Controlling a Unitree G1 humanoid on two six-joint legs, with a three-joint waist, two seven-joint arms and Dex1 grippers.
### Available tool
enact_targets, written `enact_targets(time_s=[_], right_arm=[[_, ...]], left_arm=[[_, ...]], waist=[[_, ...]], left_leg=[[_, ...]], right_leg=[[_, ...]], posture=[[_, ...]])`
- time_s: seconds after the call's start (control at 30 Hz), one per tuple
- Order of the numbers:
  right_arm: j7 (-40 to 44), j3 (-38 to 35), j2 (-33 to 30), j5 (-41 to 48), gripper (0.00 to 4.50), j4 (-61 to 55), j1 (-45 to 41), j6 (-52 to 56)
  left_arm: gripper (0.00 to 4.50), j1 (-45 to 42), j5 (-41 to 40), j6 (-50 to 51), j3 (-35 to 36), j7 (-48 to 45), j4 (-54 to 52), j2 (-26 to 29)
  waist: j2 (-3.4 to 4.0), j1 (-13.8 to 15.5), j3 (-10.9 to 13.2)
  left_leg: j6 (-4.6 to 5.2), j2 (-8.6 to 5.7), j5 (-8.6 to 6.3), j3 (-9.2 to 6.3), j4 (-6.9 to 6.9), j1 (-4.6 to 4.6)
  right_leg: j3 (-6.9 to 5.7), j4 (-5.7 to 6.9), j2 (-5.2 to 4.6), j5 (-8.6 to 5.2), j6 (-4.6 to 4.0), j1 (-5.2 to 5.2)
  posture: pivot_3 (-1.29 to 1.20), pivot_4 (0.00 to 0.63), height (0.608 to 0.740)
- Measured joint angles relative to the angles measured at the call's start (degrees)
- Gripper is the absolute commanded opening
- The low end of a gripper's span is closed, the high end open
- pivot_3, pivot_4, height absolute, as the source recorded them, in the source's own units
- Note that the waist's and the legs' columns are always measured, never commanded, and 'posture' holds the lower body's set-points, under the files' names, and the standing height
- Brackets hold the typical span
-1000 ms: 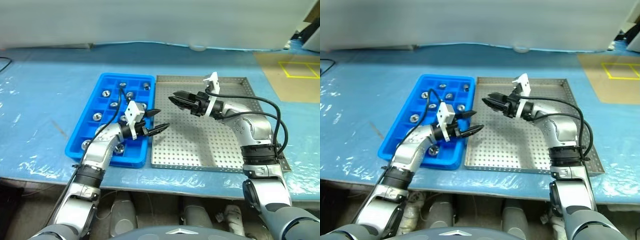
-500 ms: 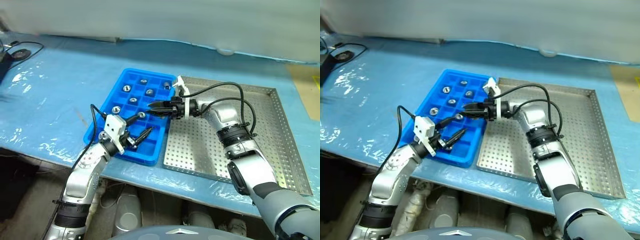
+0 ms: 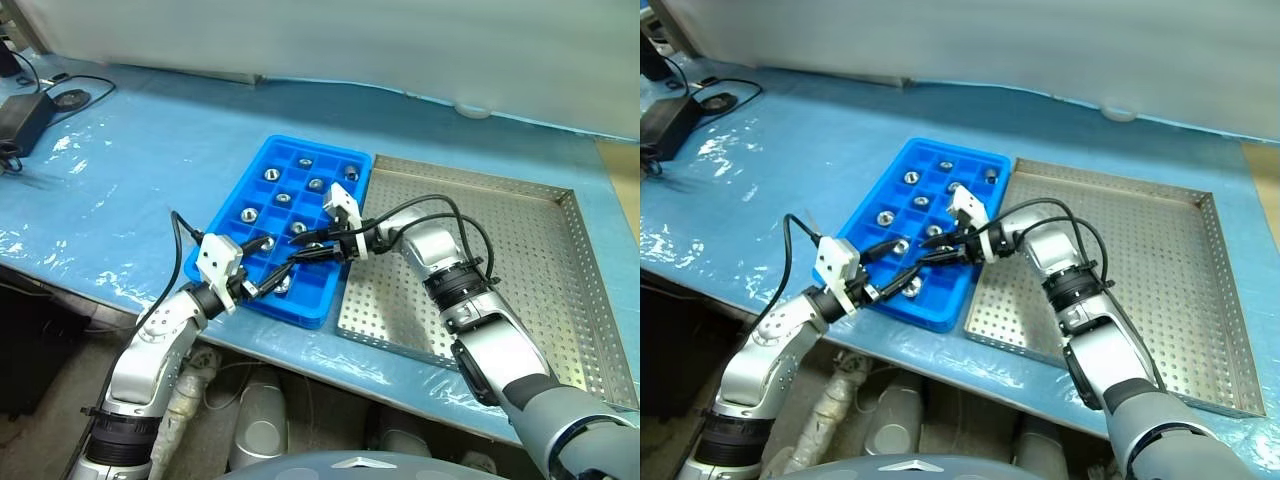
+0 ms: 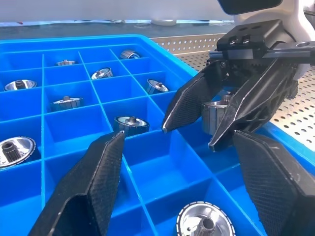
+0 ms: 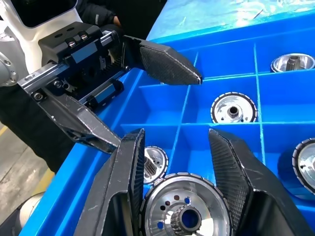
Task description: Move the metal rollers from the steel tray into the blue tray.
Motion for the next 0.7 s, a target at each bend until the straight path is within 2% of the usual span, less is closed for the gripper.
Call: enact_targets(time_s=[0.17,0.33,0.47,0.57,0.7], right_arm=[[-1.57,-1.22,-0.78,-0.21,3.90,-2.72,1.76,1.34],[-6.03,-3.07,-1.11,-1.36,3.90,-4.31,3.29,1.29],[-10.41,-6.95,-3.31,-0.65,3.90,-11.96,8.93,3.64],[-14.62,-10.65,-5.46,0.51,3.90,-18.87,13.71,6.49],[-20.44,-14.80,-7.08,1.63,3.90,-24.46,20.29,10.33]], left_arm=[[3.71,-0.89,-0.82,0.47,-0.97,-2.06,0.14,0.83],[3.71,-5.89,-0.79,1.29,-2.25,-3.70,5.12,-0.63],[3.71,-11.88,-0.54,1.03,-4.01,-7.54,11.85,-2.25],[3.71,-18.22,-0.02,-0.03,-5.88,-11.21,18.96,-4.03],[3.71,-23.53,0.59,-2.39,-9.36,-16.78,25.94,-7.27]], waist=[[0.00,0.56,-0.01],[0.01,0.12,-0.02],[0.08,-1.20,-0.06],[0.01,-3.27,-0.10],[-0.02,-7.52,-0.10]], left_leg=[[-0.01,-0.01,0.01,-0.03,0.02,0.03],[-0.06,-0.06,0.03,-0.02,0.02,0.24],[-0.09,-0.17,0.06,0.02,0.05,0.25],[-0.17,-0.19,0.11,0.04,0.09,0.24],[-0.31,-0.21,0.21,0.13,0.10,0.14]], right_leg=[[-0.01,0.02,0.00,0.00,0.00,0.06],[0.11,0.13,0.00,0.02,0.01,0.20],[0.22,0.12,-0.01,0.08,0.11,0.23],[0.27,0.08,-0.02,0.12,0.17,0.31],[0.39,0.01,0.00,0.18,0.25,0.10]], posture=[[0.43,0.150,0.740],[0.26,0.150,0.740],[0.09,0.150,0.740],[0.00,0.150,0.740],[-0.15,0.150,0.740]])
